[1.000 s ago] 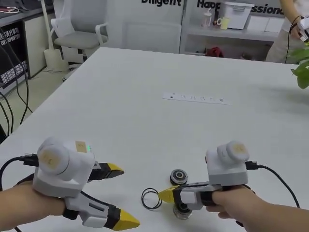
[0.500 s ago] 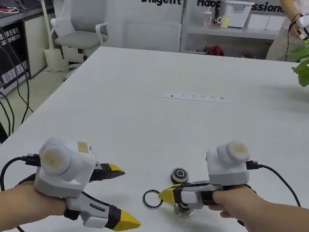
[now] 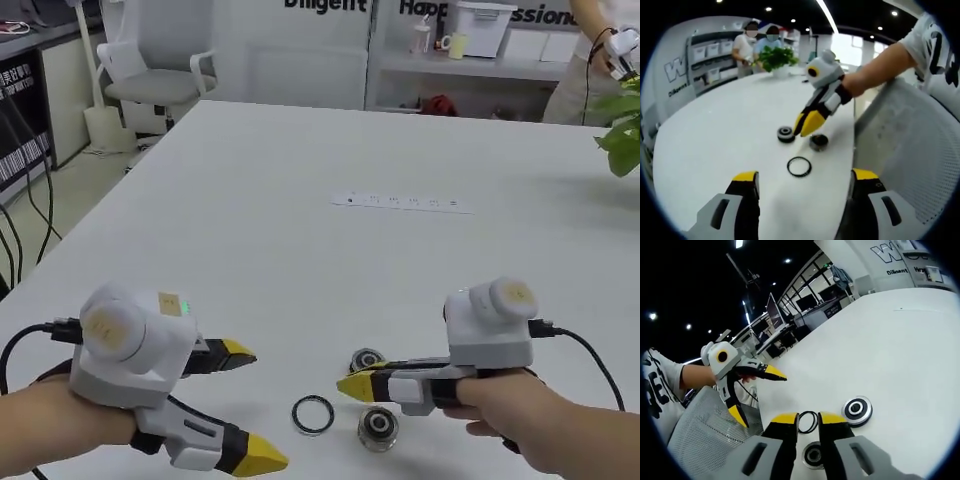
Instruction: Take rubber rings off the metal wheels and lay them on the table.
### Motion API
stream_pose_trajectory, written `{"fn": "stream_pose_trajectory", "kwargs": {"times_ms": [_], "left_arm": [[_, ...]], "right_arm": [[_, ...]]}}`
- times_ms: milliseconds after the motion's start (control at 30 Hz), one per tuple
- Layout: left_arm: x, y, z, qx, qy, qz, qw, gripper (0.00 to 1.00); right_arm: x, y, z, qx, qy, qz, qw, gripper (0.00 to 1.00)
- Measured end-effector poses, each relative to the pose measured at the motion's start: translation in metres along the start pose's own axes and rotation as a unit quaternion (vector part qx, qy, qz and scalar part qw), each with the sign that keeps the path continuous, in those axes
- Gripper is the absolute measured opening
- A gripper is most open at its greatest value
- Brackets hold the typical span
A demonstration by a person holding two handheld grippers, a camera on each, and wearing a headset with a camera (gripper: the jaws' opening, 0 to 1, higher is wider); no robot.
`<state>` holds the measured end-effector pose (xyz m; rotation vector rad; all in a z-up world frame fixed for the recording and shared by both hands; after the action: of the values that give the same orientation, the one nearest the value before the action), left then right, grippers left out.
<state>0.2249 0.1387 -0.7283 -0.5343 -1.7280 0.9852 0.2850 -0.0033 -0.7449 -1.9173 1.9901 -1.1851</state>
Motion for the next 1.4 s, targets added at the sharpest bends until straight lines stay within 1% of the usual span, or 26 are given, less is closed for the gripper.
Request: {"fn": "stream_pose_trajectory", "kwargs": {"times_ms": [100, 233, 400, 633, 733, 767, 900, 1167, 1400], "left_arm": [[-0.002, -0.003, -0.004, -0.002, 0.0, 0.002, 1.0, 0.76], [-0.007, -0.007, -0.01, -0.01, 0.002, 0.002, 0.9999, 0.75], [-0.014, -0.014, -0.018, -0.013, 0.004, 0.006, 0.9999, 0.74], [-0.024, -0.023, -0.029, -0.016, 0.007, 0.012, 0.9998, 0.73], [-0.029, -0.025, -0.033, -0.015, 0.007, 0.015, 0.9998, 0.71], [-0.031, -0.025, -0.036, -0.016, 0.006, 0.014, 0.9998, 0.7], [-0.039, -0.026, -0.039, -0.012, 0.007, 0.016, 0.9998, 0.67], [-0.053, -0.027, -0.044, -0.011, 0.012, 0.015, 0.9998, 0.63], [-0.063, -0.025, -0.047, -0.008, 0.017, 0.013, 0.9997, 0.59]], "right_arm": [[0.007, -0.006, 0.002, 0.003, 0.003, 0.01, 0.9999, 0.13], [0.016, -0.014, 0.005, 0.019, 0.006, 0.021, 0.9996, 0.15], [0.026, -0.024, 0.011, 0.033, 0.013, 0.032, 0.9989, 0.16], [0.033, -0.029, 0.022, 0.05, 0.028, 0.038, 0.9977, 0.17], [0.035, -0.029, 0.027, 0.072, 0.036, 0.034, 0.9962, 0.18], [0.034, -0.028, 0.028, 0.076, 0.038, 0.029, 0.9959, 0.18], [0.033, -0.025, 0.035, 0.098, 0.048, 0.015, 0.994, 0.18], [0.028, -0.018, 0.046, 0.119, 0.054, -0.008, 0.9914, 0.17], [0.024, -0.013, 0.054, 0.133, 0.062, -0.025, 0.9888, 0.17]]}}
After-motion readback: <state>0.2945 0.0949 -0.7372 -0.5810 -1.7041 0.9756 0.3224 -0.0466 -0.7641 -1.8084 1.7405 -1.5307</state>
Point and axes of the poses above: the centre of the closed fingertips' face, and the gripper's own axes: x roughly backward along the fingers, z roughly to its right, y roughly out of its underside, the point moved 5 cm from there along x, roughly backward along the fingers, and after that the axes turned 13 degrees about -x, right-handed, at the moved point
